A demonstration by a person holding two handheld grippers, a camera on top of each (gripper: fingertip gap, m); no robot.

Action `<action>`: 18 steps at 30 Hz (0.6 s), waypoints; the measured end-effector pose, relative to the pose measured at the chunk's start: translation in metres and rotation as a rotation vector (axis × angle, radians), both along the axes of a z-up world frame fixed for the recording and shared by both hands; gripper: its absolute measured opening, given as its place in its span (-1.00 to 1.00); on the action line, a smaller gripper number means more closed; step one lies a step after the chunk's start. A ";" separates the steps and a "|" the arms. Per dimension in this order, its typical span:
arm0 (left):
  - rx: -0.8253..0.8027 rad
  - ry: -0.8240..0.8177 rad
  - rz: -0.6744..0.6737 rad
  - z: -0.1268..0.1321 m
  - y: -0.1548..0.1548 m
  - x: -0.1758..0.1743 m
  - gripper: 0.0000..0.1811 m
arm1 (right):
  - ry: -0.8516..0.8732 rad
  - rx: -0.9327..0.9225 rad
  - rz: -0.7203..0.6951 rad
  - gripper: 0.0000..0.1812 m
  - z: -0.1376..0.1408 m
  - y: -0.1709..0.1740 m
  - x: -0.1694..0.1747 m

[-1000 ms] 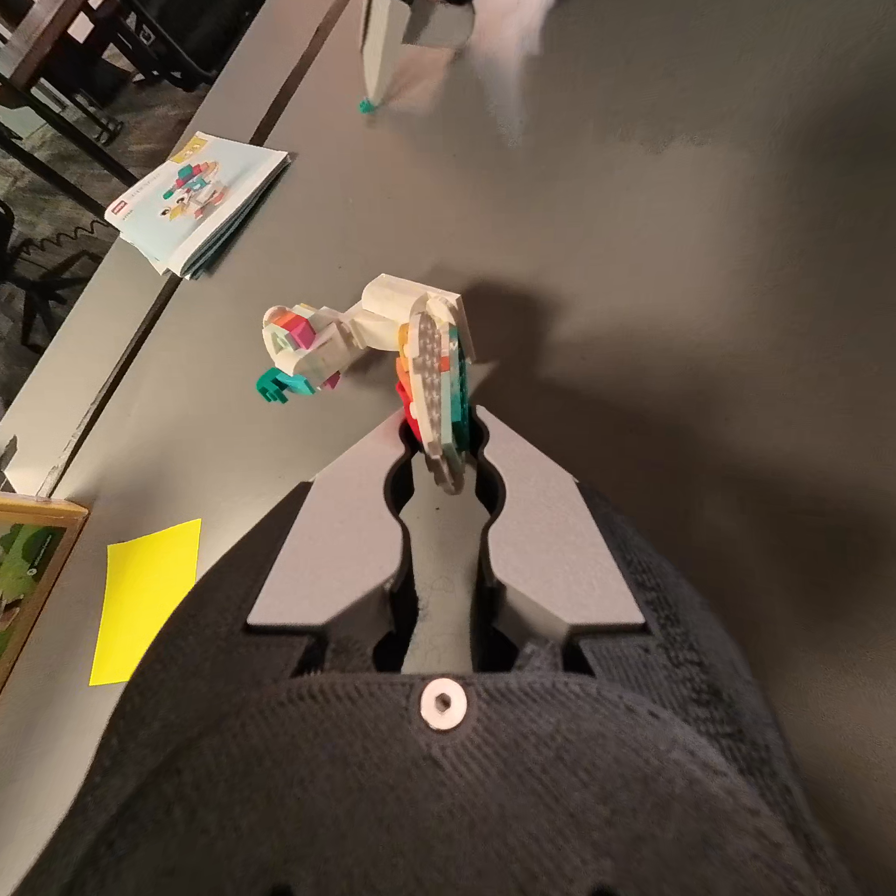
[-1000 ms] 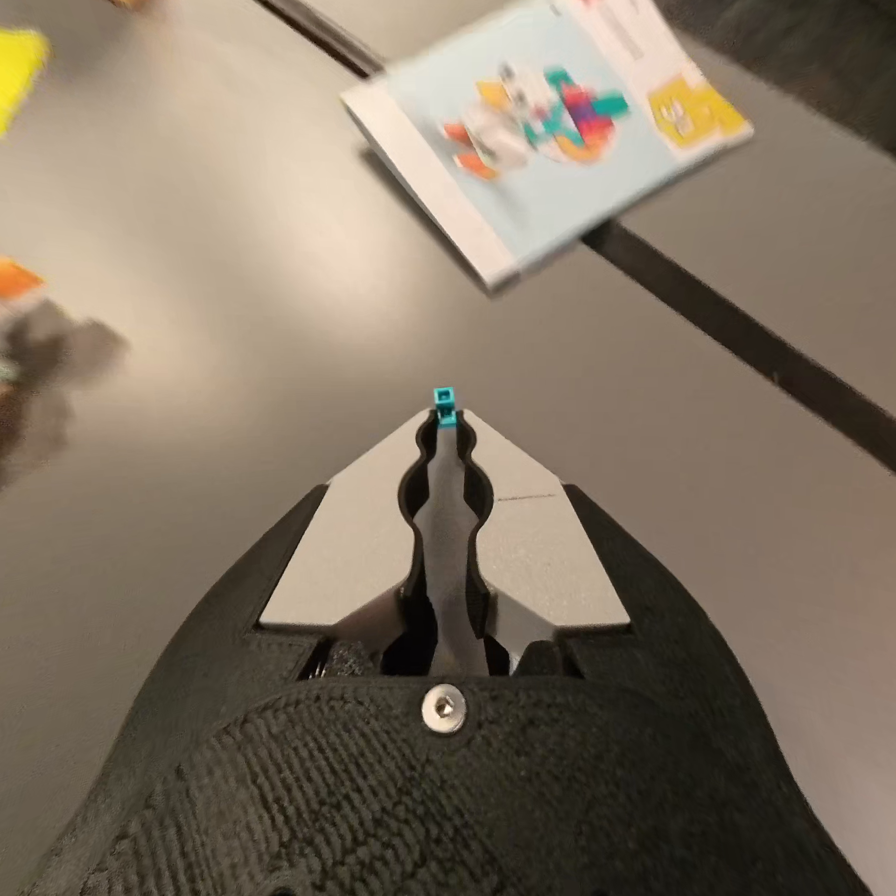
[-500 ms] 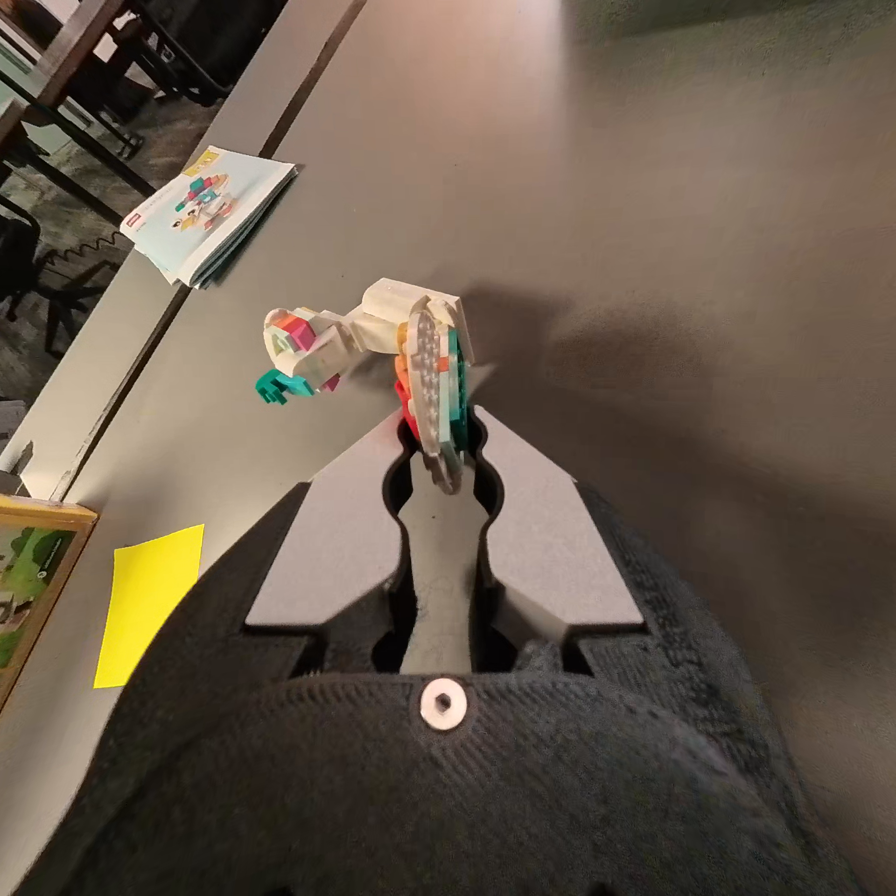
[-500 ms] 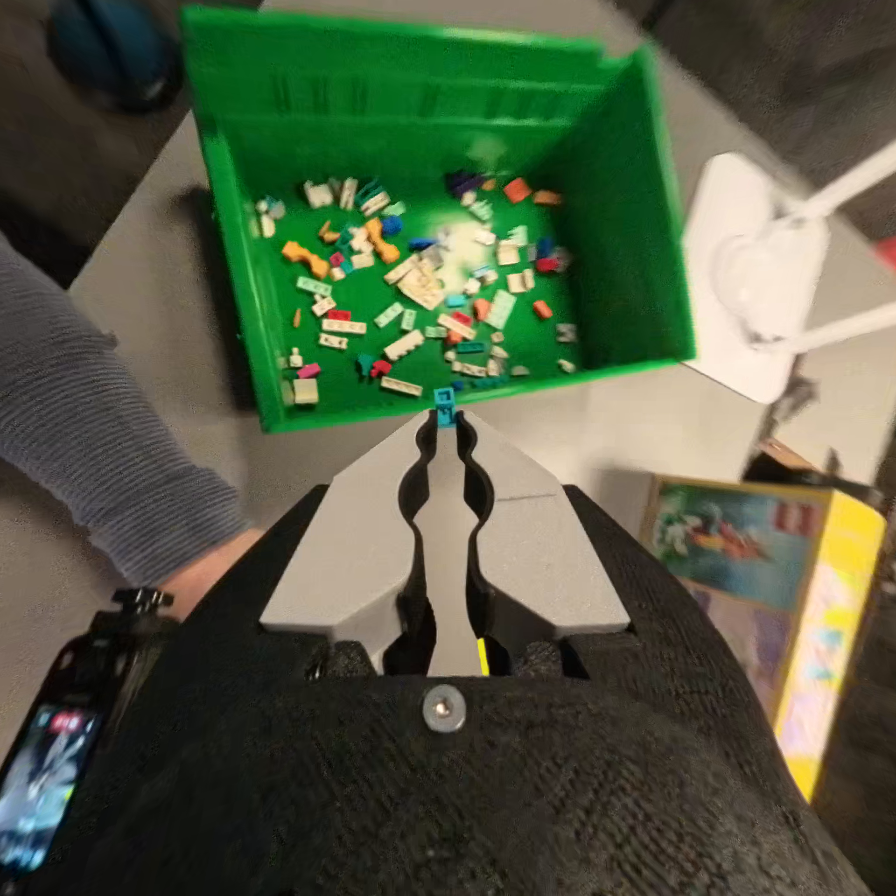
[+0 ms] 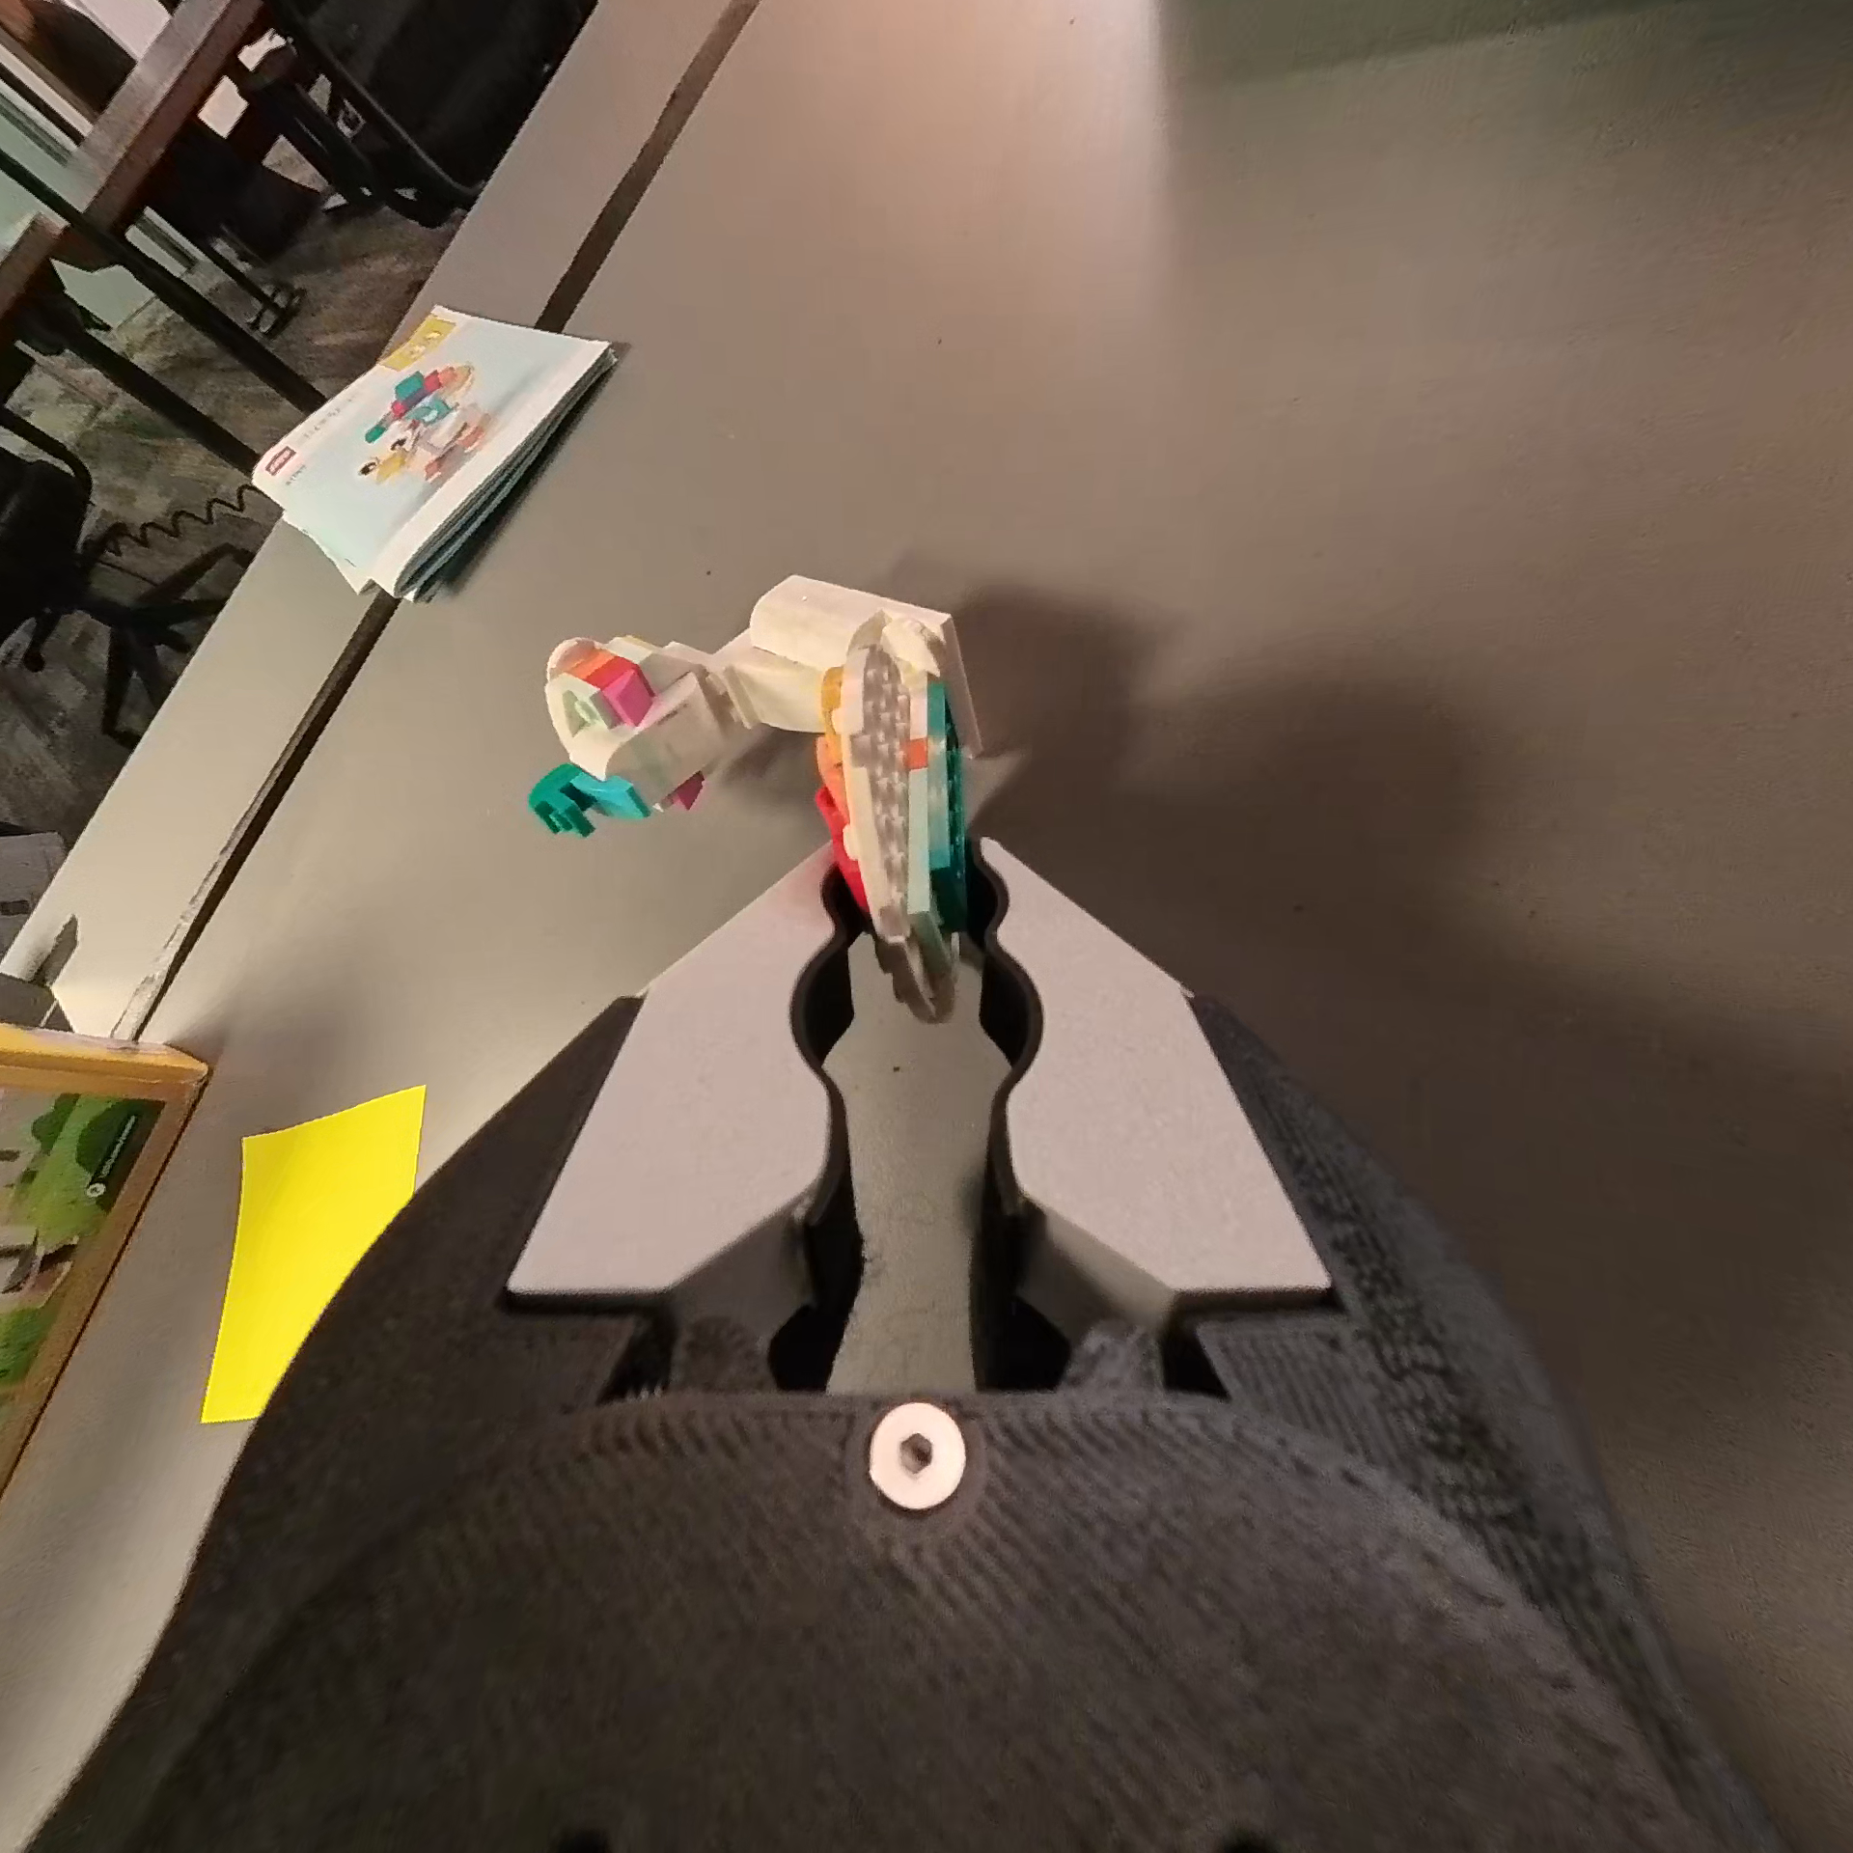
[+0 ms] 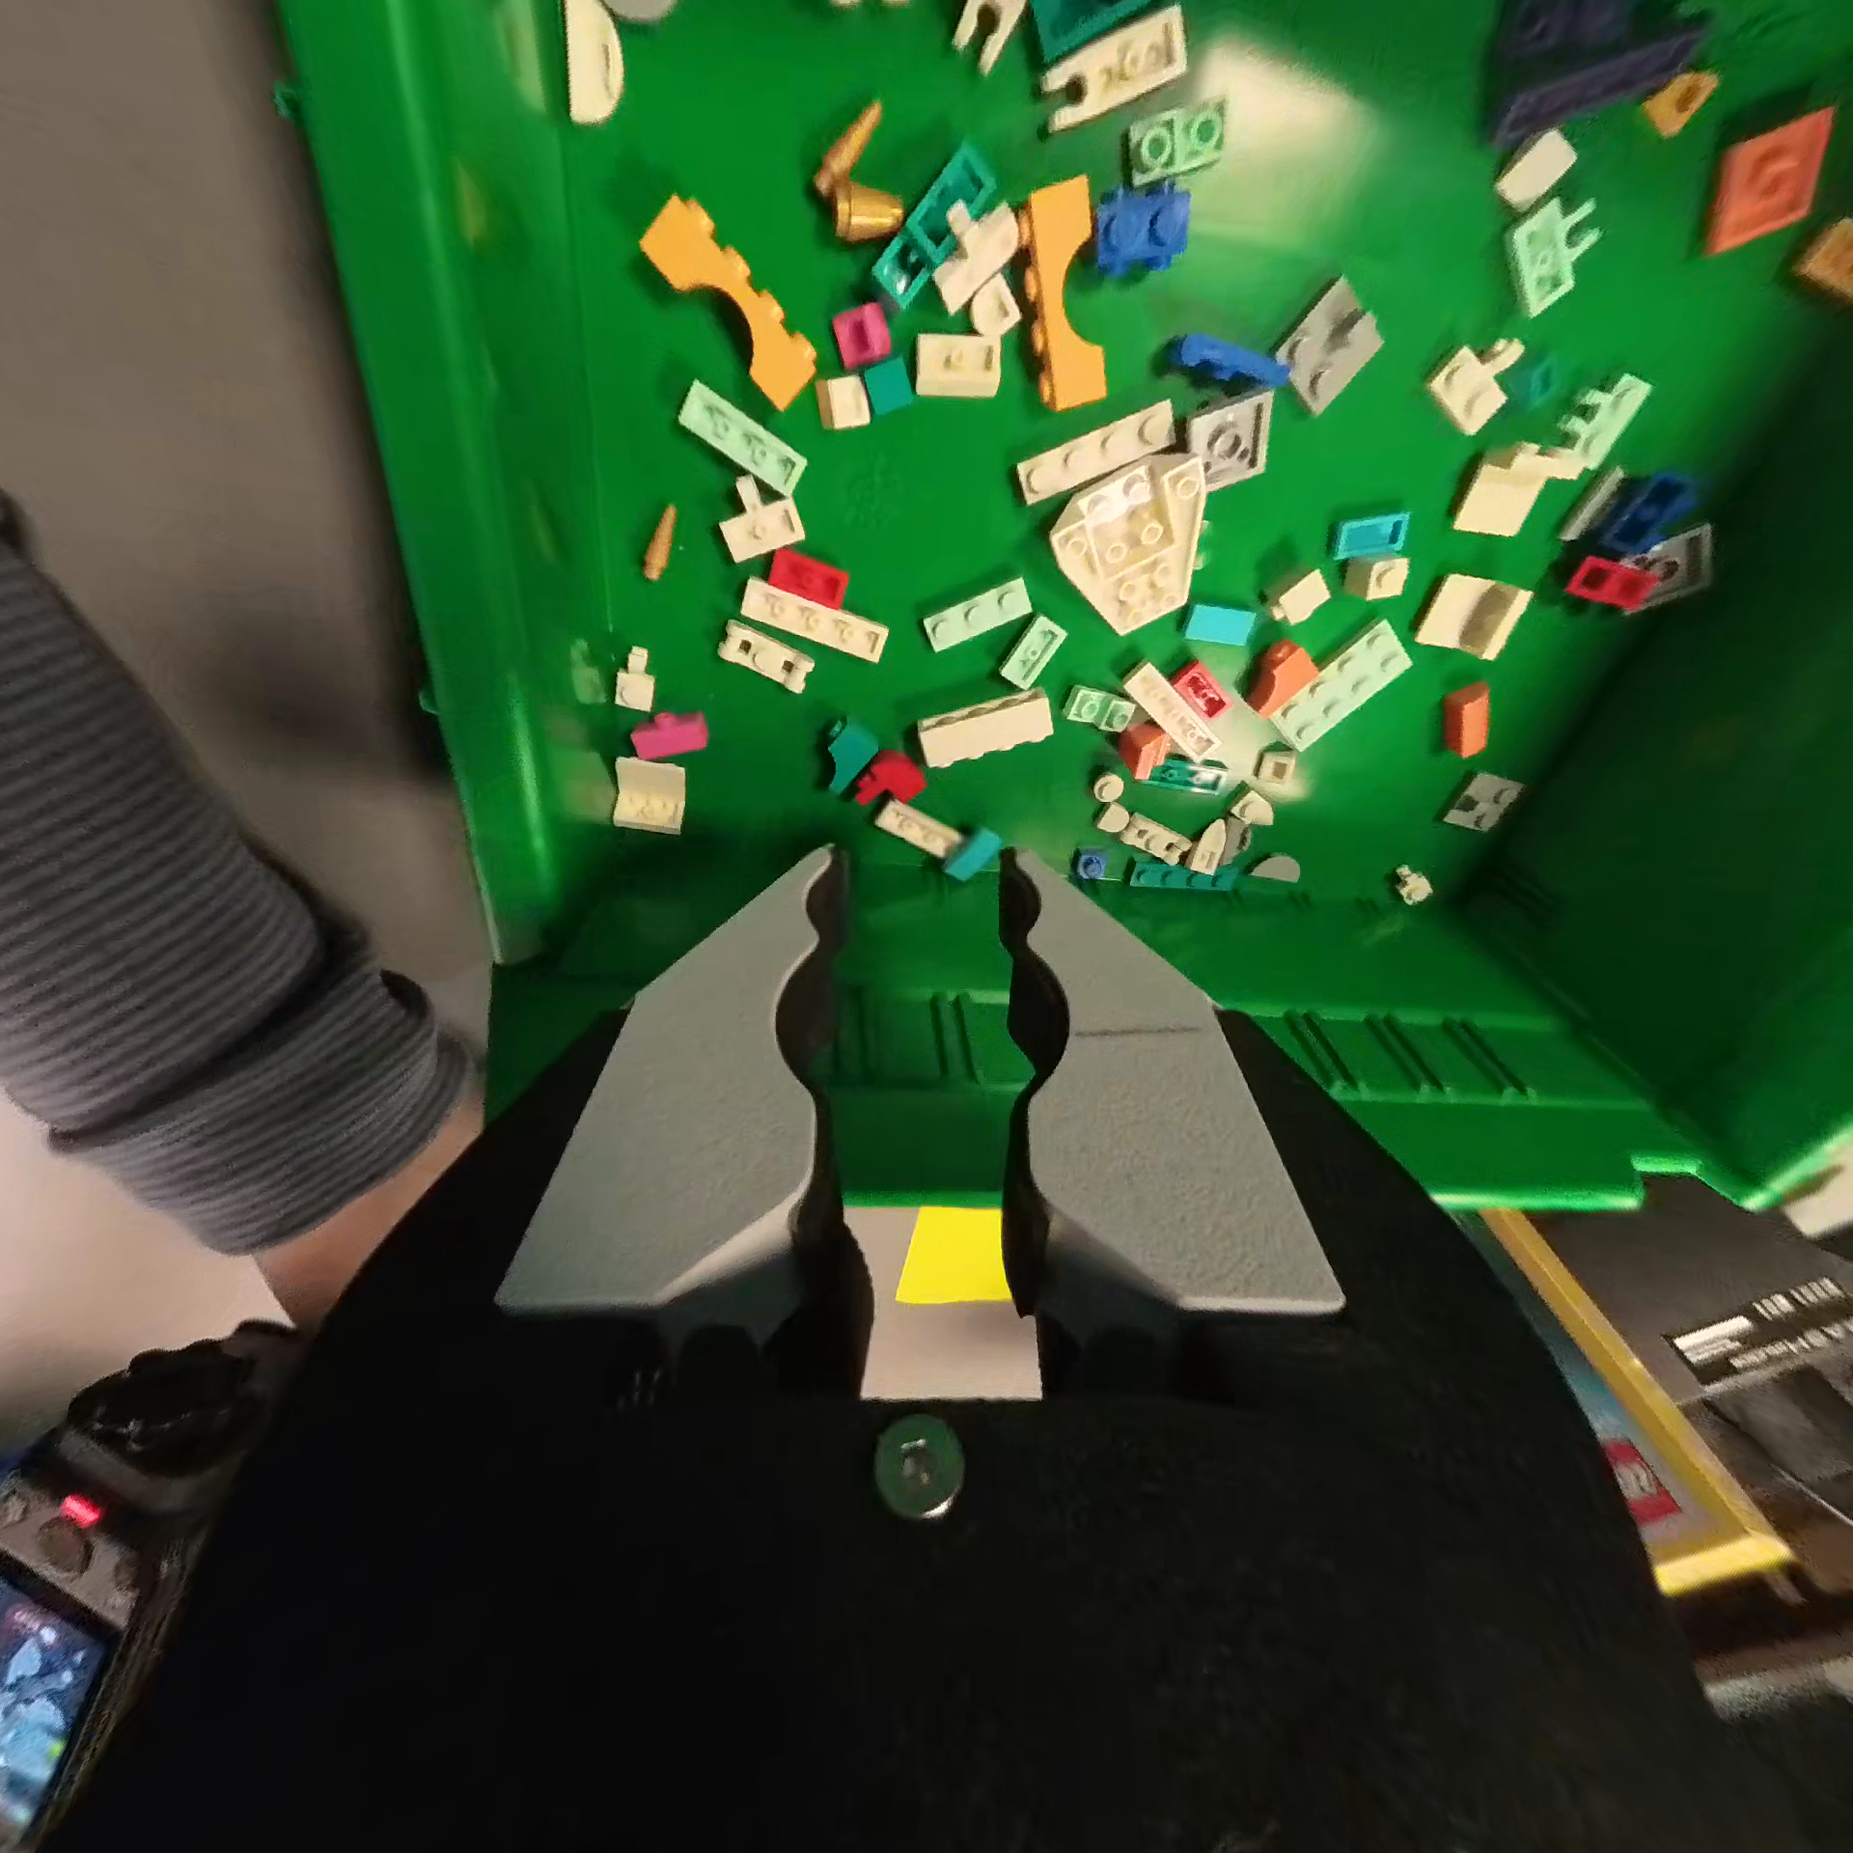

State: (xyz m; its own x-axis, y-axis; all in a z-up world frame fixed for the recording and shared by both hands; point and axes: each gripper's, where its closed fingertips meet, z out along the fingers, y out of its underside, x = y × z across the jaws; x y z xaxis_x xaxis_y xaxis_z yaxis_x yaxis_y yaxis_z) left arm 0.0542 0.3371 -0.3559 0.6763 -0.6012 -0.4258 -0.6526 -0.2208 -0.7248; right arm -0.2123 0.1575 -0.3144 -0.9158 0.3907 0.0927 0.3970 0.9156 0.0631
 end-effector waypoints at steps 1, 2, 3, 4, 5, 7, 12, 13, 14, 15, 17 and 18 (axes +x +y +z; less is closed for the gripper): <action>0.001 0.002 0.000 0.000 0.000 0.000 -0.80 | 0.010 0.002 -0.001 -0.69 0.003 0.001 -0.001; 0.003 0.004 0.000 0.000 0.000 0.000 -0.80 | 0.028 -0.001 -0.006 -0.68 0.009 0.002 -0.001; 0.005 0.006 0.000 0.000 0.000 0.000 -0.80 | 0.053 -0.016 -0.023 -0.67 0.017 0.005 0.000; 0.008 0.010 -0.001 0.000 0.000 0.000 -0.80 | 0.087 -0.053 -0.052 -0.66 0.029 0.007 0.002; 0.014 0.018 -0.005 0.000 0.000 0.000 -0.80 | 0.133 -0.111 -0.091 -0.65 0.044 0.010 0.005; 0.041 0.059 -0.021 0.000 0.000 0.001 -0.80 | 0.261 -0.273 -0.206 -0.56 0.083 0.021 0.019; 0.188 0.281 -0.053 0.002 0.003 0.000 -0.80 | 0.802 -0.617 -0.766 -0.53 0.164 0.137 0.093; 0.214 0.327 -0.052 0.002 0.004 -0.001 -0.80 | 0.885 -0.659 -0.910 -0.52 0.162 0.167 0.119; 0.238 0.371 -0.041 0.004 0.006 -0.004 -0.80 | 0.939 -0.686 -1.049 -0.48 0.150 0.193 0.148; 0.259 0.404 -0.026 0.006 0.008 -0.006 -0.79 | 0.979 -0.694 -1.186 -0.44 0.133 0.215 0.177; 0.307 0.443 0.009 0.013 0.012 -0.012 -0.80 | 1.029 -0.748 -1.391 -0.38 0.095 0.238 0.224; 0.333 0.452 0.040 0.019 0.015 -0.016 -0.80 | 1.038 -0.790 -1.468 -0.36 0.078 0.242 0.240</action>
